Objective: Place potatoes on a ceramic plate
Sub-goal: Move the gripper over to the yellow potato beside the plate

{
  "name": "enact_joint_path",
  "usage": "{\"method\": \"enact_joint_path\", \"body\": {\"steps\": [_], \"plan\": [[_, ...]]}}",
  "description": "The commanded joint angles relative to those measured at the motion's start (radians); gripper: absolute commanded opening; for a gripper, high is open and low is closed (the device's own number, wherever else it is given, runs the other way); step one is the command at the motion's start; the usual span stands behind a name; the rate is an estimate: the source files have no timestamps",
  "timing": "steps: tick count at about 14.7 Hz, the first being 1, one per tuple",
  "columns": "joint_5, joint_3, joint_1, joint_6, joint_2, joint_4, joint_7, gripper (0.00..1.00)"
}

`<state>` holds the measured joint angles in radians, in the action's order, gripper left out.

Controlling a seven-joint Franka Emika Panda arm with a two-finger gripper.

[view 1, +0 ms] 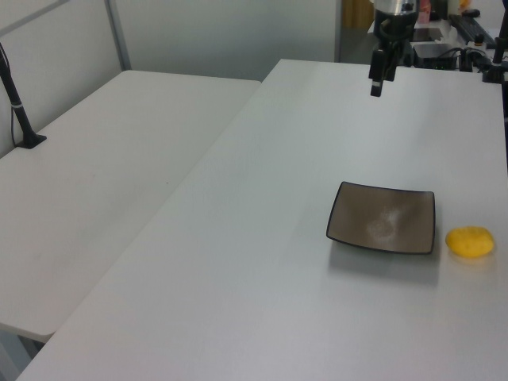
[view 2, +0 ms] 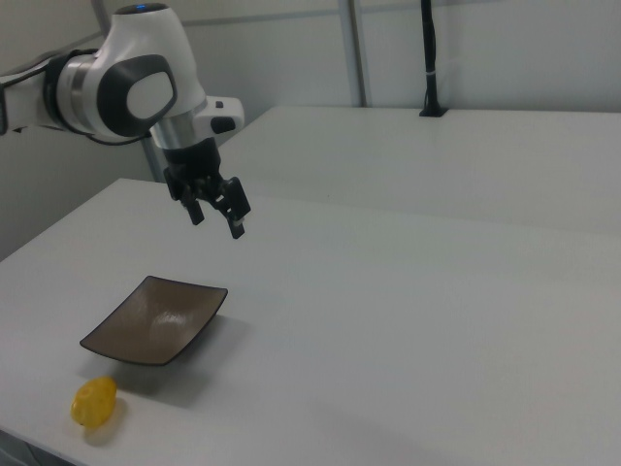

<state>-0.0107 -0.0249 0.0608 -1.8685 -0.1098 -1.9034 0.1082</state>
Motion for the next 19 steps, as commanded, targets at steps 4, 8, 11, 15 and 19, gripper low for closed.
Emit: {"method": "enact_joint_path", "body": {"steps": [4,8,11,15,19], "plan": [[-0.009,0.005,0.075,-0.026,-0.293,-0.366,-0.038,1.00],[-0.009,0.006,0.169,-0.021,-0.315,-0.439,-0.065,1.00],[-0.009,0.006,0.240,-0.004,-0.315,-0.466,-0.138,1.00],[-0.023,0.006,0.310,-0.026,-0.312,-0.532,-0.142,1.00],[-0.028,0.008,0.293,0.114,-0.314,-0.476,-0.203,1.00]]}}
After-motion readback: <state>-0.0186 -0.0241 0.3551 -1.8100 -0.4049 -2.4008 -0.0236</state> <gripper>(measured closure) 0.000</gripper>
